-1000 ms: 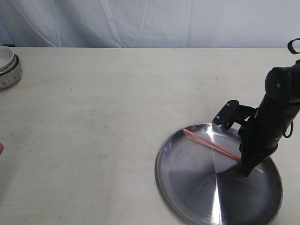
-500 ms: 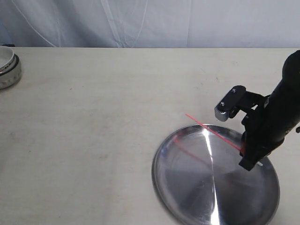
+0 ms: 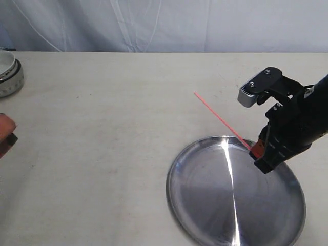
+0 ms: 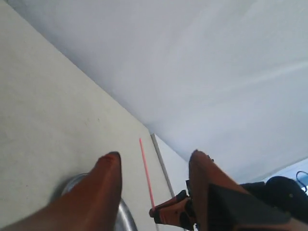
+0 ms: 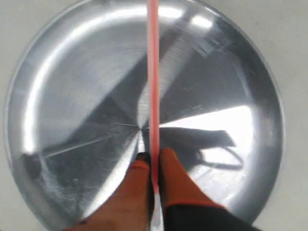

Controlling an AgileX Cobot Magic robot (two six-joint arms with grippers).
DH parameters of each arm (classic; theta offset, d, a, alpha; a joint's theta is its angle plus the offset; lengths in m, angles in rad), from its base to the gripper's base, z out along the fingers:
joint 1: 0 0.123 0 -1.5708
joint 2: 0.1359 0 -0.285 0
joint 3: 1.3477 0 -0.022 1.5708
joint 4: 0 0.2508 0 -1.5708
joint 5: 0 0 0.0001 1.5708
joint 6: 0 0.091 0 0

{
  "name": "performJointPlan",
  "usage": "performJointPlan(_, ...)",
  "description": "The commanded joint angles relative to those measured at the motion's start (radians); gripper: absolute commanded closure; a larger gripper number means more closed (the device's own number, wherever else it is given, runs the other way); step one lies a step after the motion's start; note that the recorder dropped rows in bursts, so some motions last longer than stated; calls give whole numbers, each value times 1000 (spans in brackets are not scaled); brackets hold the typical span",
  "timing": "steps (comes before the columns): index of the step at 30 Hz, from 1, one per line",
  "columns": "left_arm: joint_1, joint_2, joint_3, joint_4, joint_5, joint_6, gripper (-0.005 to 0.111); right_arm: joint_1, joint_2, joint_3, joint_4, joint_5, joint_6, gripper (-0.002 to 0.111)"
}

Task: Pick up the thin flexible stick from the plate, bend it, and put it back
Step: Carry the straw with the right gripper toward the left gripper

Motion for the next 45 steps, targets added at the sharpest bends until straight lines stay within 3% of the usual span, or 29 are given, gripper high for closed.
performJointPlan(1, -5, 128, -67, -55, 70, 161, 62, -1, -8, 3, 151, 47, -102, 109)
performJointPlan(11, -5, 418, -218, -55, 241, 242, 51, 1, -8, -51, 390, 215, -227, 109)
performJointPlan(21, -5, 626, -317, -55, 315, 333, 50, 148, -8, -55, 551, 193, -252, 109)
performJointPlan(31, -5, 674, -333, -55, 358, 400, 50, 231, -8, -55, 690, 154, -250, 109)
performJointPlan(45, -5, 674, -333, -55, 404, 401, 52, 427, -8, -56, 763, 34, -250, 109)
